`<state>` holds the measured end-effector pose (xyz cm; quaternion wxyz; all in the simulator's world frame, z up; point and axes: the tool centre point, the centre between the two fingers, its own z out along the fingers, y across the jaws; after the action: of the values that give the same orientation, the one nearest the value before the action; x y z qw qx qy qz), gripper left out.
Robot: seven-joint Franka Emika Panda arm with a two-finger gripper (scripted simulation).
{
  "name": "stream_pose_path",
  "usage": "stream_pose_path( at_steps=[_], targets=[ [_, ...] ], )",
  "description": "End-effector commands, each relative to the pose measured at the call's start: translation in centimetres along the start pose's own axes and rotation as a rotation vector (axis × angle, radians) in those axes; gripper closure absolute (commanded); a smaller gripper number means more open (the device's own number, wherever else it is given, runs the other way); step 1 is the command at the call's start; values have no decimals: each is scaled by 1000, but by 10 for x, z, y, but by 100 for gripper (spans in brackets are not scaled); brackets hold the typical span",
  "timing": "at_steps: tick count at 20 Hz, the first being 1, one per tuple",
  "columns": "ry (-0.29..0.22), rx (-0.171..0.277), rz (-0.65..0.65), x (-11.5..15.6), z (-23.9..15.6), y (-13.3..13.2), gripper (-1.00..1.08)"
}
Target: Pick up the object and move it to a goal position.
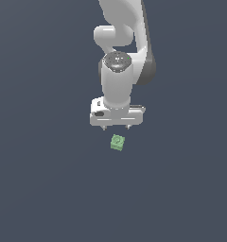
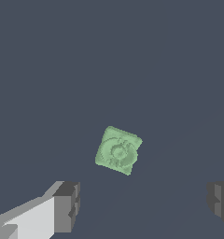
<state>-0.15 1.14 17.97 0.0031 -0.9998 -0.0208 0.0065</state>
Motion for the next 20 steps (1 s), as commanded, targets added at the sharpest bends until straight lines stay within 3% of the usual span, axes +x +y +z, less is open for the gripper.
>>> stream_pose_path(
  at_steps=[1, 20],
  targets=[
    [0, 0, 0, 0, 0, 0, -92],
    [-4, 14, 42, 1, 9, 6, -92]
  ],
)
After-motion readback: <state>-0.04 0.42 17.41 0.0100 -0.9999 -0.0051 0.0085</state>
